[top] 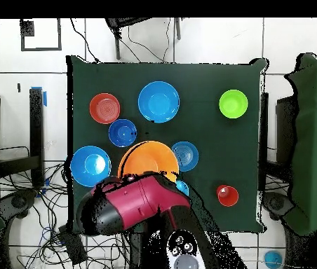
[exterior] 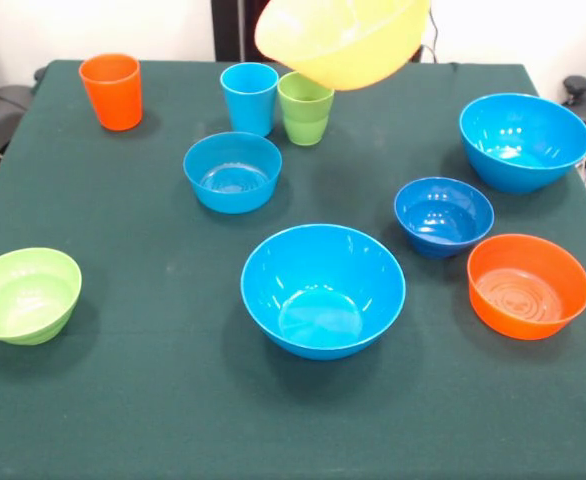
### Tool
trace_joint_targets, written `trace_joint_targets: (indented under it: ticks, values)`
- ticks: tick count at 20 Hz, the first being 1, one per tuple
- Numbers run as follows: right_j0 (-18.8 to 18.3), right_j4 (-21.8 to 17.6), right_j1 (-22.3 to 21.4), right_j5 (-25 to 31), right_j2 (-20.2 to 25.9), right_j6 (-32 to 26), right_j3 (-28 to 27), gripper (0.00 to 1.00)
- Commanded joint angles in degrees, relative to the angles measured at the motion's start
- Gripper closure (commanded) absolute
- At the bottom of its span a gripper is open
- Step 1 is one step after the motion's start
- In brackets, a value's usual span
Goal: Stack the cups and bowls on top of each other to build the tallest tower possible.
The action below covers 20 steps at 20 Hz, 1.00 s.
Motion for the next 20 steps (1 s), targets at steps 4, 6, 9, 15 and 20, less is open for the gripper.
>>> trace_joint_targets:
  ticks: [4, 6, 9, 15, 20]
  values:
    - [4.90, -2.18, -1.21, -12.27, -8.85, 12.43, 12.61, 1.00]
    - [5.37, -2.20, -1.43, -13.68, -9.97, 12.09, 13.84, 1.00]
    - [6.02, -2.23, -0.84, -14.82, -11.29, 11.31, 13.98, 1.00]
    - [5.73, -1.13, 1.37, -12.30, -10.92, 7.29, 9.39, 1.00]
    - [3.97, 0.31, 6.56, -6.73, -7.81, 2.87, -1.12, 1.00]
